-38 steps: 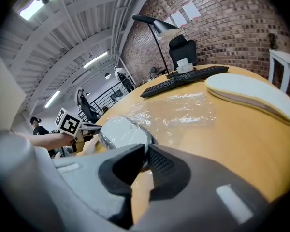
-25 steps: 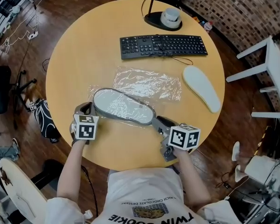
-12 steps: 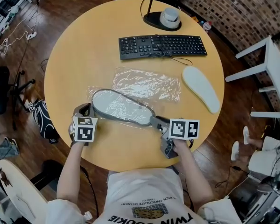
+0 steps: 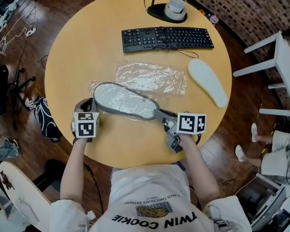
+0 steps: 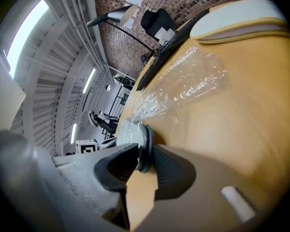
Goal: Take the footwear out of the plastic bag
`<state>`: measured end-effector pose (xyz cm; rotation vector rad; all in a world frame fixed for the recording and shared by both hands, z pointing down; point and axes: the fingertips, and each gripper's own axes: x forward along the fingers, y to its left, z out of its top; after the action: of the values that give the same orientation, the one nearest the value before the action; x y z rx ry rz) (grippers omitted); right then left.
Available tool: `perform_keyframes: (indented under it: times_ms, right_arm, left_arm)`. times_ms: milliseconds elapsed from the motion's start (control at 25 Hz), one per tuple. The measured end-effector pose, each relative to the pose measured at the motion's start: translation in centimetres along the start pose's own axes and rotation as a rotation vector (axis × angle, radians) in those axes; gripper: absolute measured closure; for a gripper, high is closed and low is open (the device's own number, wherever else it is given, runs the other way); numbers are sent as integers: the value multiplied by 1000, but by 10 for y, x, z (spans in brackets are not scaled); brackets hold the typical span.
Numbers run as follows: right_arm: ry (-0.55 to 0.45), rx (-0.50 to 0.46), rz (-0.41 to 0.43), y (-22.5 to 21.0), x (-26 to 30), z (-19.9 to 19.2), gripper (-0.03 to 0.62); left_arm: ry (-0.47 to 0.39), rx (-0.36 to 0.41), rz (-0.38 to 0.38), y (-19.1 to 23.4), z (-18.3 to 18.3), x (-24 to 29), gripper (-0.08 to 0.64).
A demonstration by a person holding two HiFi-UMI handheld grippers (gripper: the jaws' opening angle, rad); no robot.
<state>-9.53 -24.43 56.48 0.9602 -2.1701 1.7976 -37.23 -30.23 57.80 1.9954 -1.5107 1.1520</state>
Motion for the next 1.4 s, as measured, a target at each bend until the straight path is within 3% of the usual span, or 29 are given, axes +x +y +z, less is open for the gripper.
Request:
perform_keyframes:
  times_ms: [240,720,1000,1120,1400]
  right_arm:
    - [-70,58,69,5,-8,2,526]
    - [-140,135,93,-16,-62,-8,528]
    - [-167,132,81,-32,-94,-10,528]
    - [-178,95,120,-33,-103,-7,528]
    - [-174,173,26,-57,-126,-14,528]
  left_arm:
    - [22,1,12,-1,-2,0,555]
    - [30,-57,38,1,-3,-1,554]
    - [35,-44,69,0,-2,-4,555]
    - [43,-50,76,-1,-4,-3,555]
    - [57,-67,88,-1,-3,-2,555]
